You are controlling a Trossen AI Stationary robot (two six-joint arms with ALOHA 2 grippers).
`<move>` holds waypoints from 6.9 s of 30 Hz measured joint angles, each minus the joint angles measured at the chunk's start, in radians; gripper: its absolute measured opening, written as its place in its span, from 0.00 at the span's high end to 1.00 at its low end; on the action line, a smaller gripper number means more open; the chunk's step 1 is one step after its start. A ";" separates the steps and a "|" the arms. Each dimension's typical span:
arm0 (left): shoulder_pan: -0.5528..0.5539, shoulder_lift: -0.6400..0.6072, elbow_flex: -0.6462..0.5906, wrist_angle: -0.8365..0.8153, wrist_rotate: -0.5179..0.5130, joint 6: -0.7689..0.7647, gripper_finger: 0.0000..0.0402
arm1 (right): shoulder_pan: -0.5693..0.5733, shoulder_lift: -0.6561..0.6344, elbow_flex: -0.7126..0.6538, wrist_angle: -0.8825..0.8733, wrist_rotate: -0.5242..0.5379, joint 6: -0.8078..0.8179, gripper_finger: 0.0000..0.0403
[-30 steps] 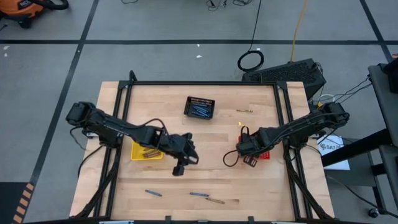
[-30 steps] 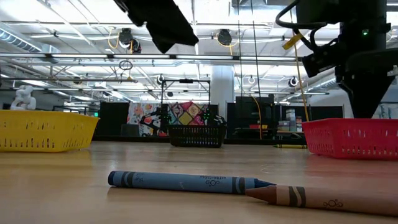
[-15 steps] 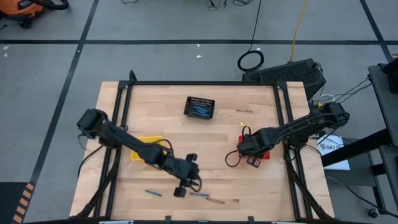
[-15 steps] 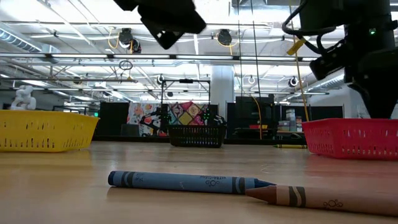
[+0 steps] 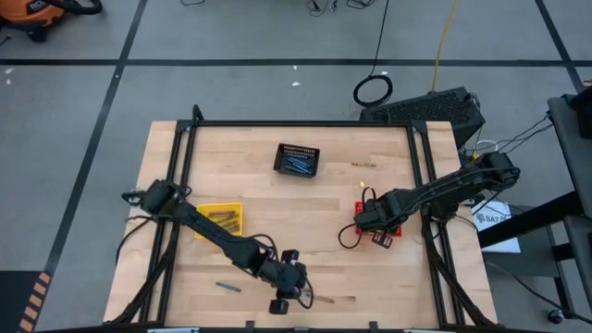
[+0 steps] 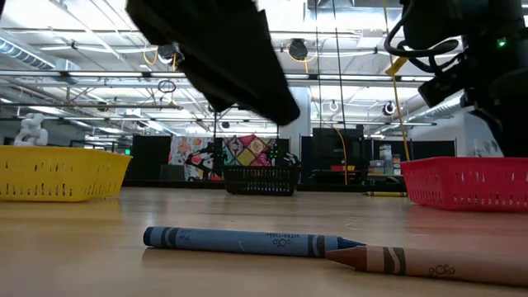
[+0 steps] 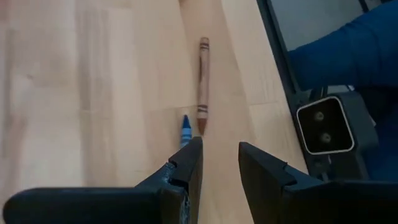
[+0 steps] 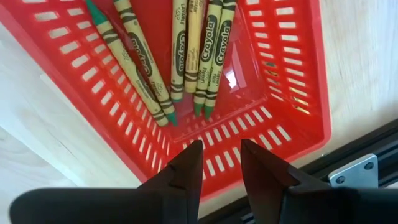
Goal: Sort crayons
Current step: Put the blue crayon into the black bin
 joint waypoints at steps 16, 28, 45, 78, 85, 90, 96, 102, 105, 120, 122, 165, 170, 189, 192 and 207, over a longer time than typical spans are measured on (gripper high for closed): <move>-0.007 0.039 0.010 -0.099 -0.039 -0.079 0.73 | 0.002 0.000 0.000 0.000 0.000 0.000 0.76; -0.011 0.060 0.010 -0.118 -0.022 -0.079 0.73 | 0.002 0.000 0.000 0.001 0.000 0.000 0.76; -0.012 0.107 0.014 -0.188 -0.111 -0.160 0.89 | 0.002 0.000 0.000 0.005 0.000 -0.019 0.76; 0.153 -0.168 0.010 -0.291 -0.439 0.039 1.00 | 0.138 -0.185 0.135 0.372 -0.095 -0.165 0.76; 0.307 -0.178 0.008 -0.350 -0.384 0.154 0.99 | 0.166 -0.197 0.135 0.372 -0.095 -0.189 0.76; 0.419 -0.178 0.008 -0.358 -0.309 0.210 1.00 | 0.172 -0.197 0.135 0.371 -0.095 -0.236 0.76; 0.486 -0.178 0.008 -0.355 -0.274 0.289 1.00 | 0.172 -0.197 0.135 0.363 -0.040 -0.244 0.76; 0.541 -0.178 0.008 -0.350 -0.302 0.430 1.00 | 0.162 -0.197 0.135 0.336 0.133 -0.312 0.76; 0.565 -0.178 0.008 -0.348 -0.340 0.459 1.00 | 0.141 -0.197 0.135 0.343 0.196 -0.301 0.76; 0.570 -0.179 0.009 -0.312 -0.324 0.556 1.00 | 0.041 -0.064 0.135 0.519 0.160 -0.165 0.76; 0.565 -0.179 0.009 -0.288 -0.272 0.604 1.00 | 0.032 -0.026 0.135 0.531 0.161 -0.134 0.76; 0.511 -0.179 0.009 -0.512 -0.290 0.552 1.00 | -0.088 0.196 0.135 0.344 0.106 0.089 0.91; 0.511 -0.179 0.009 -0.512 -0.290 0.552 1.00 | -0.115 0.196 0.135 0.353 0.080 0.086 0.91; 0.512 -0.179 0.009 -0.519 -0.289 0.560 1.00 | -0.159 0.308 0.134 0.383 0.000 0.064 0.91; 0.512 -0.179 0.009 -0.520 -0.289 0.559 1.00 | -0.159 0.319 0.136 0.387 -0.001 0.057 0.91; 0.512 -0.179 0.009 -0.568 -0.289 0.554 1.00 | -0.161 0.319 0.185 0.448 -0.025 0.001 0.91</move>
